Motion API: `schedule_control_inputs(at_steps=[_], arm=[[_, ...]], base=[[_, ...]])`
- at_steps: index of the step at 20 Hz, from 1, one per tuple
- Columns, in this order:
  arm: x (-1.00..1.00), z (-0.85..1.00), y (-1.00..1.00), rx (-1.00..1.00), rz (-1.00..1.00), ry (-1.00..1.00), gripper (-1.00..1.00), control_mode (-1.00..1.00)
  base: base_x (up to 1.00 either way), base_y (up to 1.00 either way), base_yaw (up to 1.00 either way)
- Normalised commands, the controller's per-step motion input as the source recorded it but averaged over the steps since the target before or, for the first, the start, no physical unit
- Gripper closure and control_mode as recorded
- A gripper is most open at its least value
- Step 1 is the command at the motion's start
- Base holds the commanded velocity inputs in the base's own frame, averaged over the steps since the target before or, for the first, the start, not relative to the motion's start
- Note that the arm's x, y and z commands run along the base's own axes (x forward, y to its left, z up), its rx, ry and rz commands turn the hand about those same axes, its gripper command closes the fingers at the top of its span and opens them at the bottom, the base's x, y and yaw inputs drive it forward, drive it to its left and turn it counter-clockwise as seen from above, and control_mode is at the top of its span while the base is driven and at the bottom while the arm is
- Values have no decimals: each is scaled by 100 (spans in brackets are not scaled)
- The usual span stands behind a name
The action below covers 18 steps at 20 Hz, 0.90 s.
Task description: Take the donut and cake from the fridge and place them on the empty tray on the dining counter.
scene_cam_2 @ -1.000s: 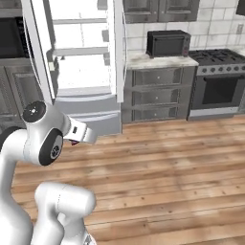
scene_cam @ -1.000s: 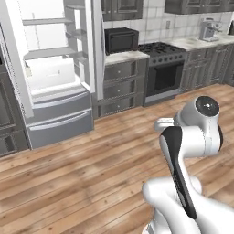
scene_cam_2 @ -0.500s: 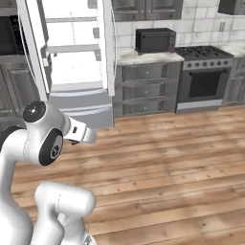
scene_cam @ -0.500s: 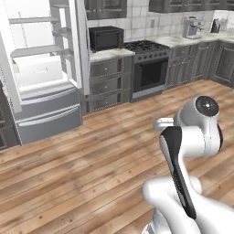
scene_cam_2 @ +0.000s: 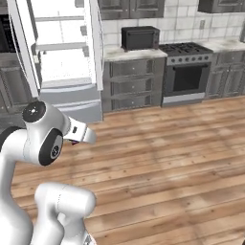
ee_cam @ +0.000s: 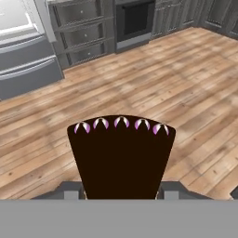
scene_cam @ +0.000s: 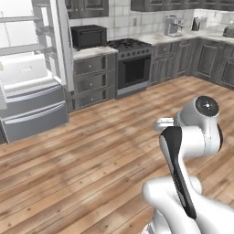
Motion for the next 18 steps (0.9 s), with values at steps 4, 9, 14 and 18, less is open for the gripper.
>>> schedule_control_inputs(at_steps=[4, 9, 14, 18], arm=[[0, 0, 0, 0, 0, 0, 100, 100], [0, 0, 0, 0, 0, 0, 100, 100], [0, 0, 0, 0, 0, 0, 100, 100], [0, 0, 0, 0, 0, 0, 100, 100]], base=[[-54, 0, -15], [-34, -1, -6], [-27, -13, -1], [-26, -24, 0]])
